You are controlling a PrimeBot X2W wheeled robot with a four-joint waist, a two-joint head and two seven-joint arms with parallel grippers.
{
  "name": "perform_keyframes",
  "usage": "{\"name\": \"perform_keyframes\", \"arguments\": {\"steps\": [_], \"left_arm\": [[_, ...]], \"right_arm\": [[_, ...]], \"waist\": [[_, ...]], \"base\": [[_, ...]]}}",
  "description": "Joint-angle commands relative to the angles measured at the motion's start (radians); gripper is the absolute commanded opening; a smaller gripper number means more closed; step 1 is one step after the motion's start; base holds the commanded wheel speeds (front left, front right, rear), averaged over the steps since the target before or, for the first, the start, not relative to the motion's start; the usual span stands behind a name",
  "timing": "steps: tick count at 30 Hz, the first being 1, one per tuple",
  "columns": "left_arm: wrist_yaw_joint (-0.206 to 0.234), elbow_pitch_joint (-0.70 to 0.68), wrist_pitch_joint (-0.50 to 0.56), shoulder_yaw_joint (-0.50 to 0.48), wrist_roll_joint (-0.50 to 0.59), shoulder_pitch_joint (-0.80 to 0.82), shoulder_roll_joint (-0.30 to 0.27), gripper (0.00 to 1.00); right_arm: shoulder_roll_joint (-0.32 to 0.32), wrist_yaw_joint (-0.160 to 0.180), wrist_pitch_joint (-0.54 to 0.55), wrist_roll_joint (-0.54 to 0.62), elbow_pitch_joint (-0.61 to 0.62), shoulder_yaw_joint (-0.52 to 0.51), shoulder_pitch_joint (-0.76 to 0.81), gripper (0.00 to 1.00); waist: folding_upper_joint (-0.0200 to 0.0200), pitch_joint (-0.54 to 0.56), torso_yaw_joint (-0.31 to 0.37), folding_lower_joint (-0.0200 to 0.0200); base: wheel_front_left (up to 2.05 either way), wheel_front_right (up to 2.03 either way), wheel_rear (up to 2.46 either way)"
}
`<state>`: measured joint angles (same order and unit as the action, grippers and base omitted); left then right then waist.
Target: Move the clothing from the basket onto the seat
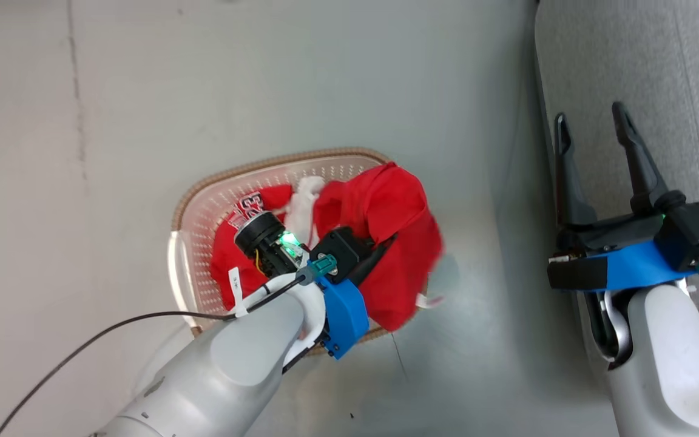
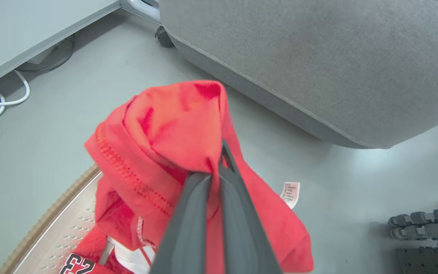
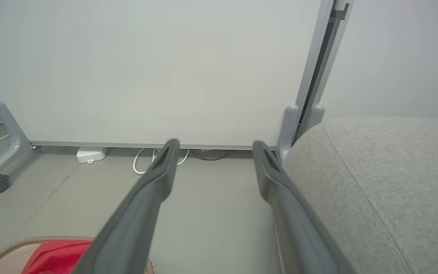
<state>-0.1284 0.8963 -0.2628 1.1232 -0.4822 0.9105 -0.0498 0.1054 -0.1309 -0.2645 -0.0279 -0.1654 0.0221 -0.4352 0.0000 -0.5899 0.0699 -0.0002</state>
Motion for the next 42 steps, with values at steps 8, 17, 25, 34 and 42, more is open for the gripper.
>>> {"name": "perform_keyframes", "arguments": {"steps": [8, 17, 25, 34, 42], "left_arm": [[0.026, -0.120, -0.003, -0.101, 0.030, -0.082, -0.002, 0.00], [0.035, -0.221, -0.003, -0.200, 0.067, -0.130, -0.020, 0.00], [0.036, -0.270, -0.003, -0.259, 0.080, -0.112, -0.018, 0.00], [0.025, -0.273, -0.003, -0.276, 0.074, -0.069, -0.012, 0.00], [0.017, -0.264, -0.003, -0.261, 0.054, -0.061, -0.007, 0.00]], "right_arm": [[0.004, 0.000, 0.000, 0.000, -0.029, -0.015, 0.083, 1.00], [-0.009, 0.000, 0.000, 0.003, -0.049, -0.030, 0.170, 1.00], [-0.022, 0.000, 0.000, 0.004, -0.064, -0.048, 0.244, 1.00], [-0.037, 0.000, 0.000, 0.007, -0.075, -0.060, 0.309, 1.00], [-0.048, 0.000, 0.000, 0.007, -0.063, -0.041, 0.338, 1.00]], "waist": [[0.0000, 0.197, -0.060, 0.0002], [0.0000, 0.347, -0.084, 0.0002], [0.0000, 0.447, -0.098, 0.0002], [0.0000, 0.537, -0.104, 0.0002], [0.0000, 0.570, -0.106, 0.0002]], "base": [[0.00, 0.00, 0.00], [0.00, 0.00, 0.00], [0.00, 0.00, 0.00], [0.00, 0.00, 0.00], [0.00, 0.00, 0.00]]}}
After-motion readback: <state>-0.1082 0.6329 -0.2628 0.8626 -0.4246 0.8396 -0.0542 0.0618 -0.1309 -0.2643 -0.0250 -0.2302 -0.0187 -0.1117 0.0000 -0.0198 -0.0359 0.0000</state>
